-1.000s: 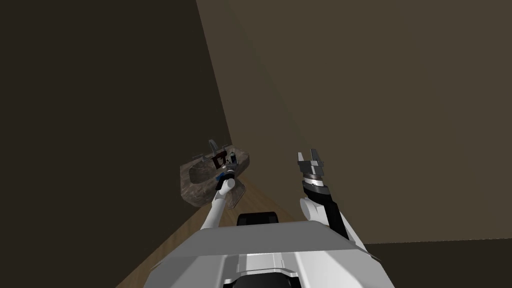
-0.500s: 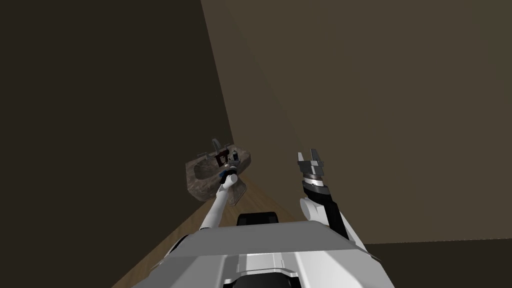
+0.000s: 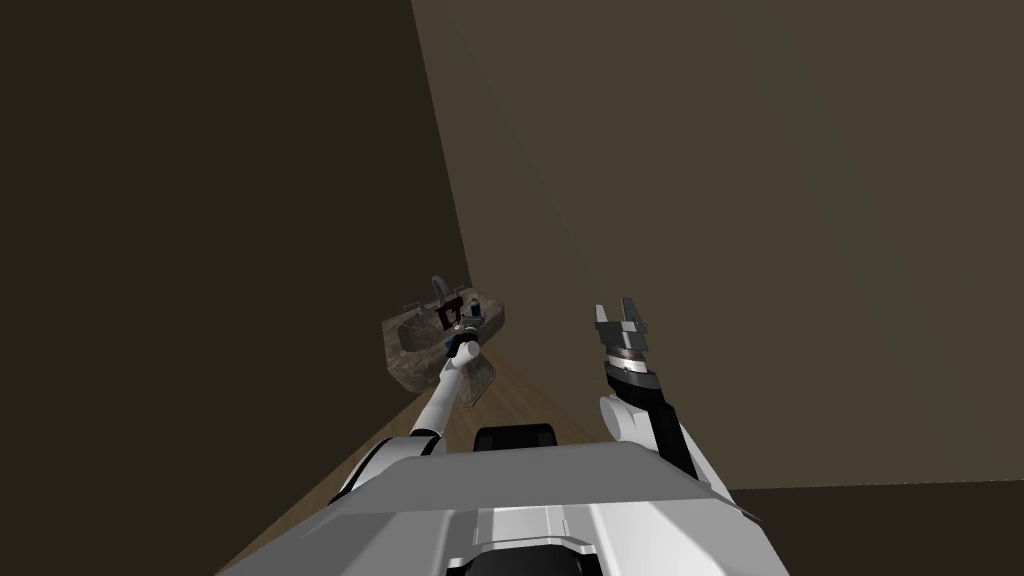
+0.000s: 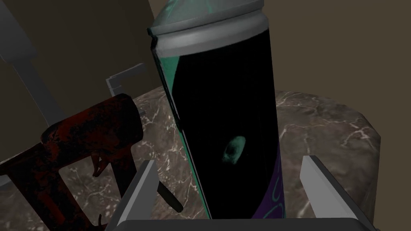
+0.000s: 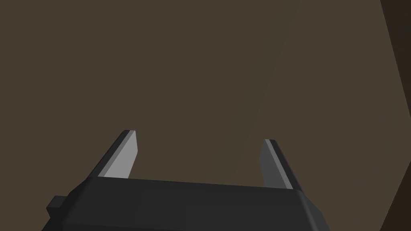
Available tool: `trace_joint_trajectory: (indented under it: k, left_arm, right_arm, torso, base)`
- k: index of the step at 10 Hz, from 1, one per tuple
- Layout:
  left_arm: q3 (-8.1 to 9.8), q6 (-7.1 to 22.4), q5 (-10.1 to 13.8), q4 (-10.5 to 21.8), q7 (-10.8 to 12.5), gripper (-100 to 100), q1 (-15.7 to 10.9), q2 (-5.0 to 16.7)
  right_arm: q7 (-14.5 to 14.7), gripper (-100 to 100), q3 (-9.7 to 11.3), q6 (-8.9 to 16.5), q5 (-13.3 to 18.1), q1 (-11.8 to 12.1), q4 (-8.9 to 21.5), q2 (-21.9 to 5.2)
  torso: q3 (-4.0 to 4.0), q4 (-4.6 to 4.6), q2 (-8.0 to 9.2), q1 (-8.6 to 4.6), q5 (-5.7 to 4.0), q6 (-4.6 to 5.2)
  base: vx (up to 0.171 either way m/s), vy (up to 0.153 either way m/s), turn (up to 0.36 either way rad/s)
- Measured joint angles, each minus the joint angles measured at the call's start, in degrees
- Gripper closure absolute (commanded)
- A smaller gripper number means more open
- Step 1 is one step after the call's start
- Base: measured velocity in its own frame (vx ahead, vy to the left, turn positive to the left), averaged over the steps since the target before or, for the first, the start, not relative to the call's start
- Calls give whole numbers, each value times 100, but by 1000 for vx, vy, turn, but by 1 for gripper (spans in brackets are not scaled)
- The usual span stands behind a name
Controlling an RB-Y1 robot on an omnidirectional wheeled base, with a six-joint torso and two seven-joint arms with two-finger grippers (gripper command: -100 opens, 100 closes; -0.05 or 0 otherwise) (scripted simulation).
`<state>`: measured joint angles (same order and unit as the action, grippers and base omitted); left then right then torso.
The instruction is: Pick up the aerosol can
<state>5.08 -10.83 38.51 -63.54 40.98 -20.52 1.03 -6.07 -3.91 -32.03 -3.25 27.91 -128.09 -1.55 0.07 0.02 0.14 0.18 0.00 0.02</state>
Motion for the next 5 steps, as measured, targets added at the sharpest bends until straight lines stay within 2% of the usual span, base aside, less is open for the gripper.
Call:
trace_joint_trajectory:
  k: [2,3,4,5]
  left_arm:
    - [21,-5,-17,349,39,-100,-359,22]
    - [36,2,-24,477,27,-100,-443,2]
    - [45,-51,-125,652,113,-100,-614,31]
    - [31,-138,-183,903,211,-100,-831,62]
  right_arm:
    - [0,0,0,0,0,0,0,0]
    - [0,0,0,0,0,1,0,0]
    - [0,0,0,0,0,1,0,0]
    - [0,0,0,0,0,0,0,0]
  torso:
    - [-9,-3,-17,-9,-2,2]
    - [-14,-5,-25,-11,-2,1]
    - [-5,-2,-7,-2,-1,-3]
    - [2,1,4,-1,0,2]
  base:
    - [-9,0,-11]
    - [-72,15,192]
    - [-100,20,95]
    - [-52,8,-17]
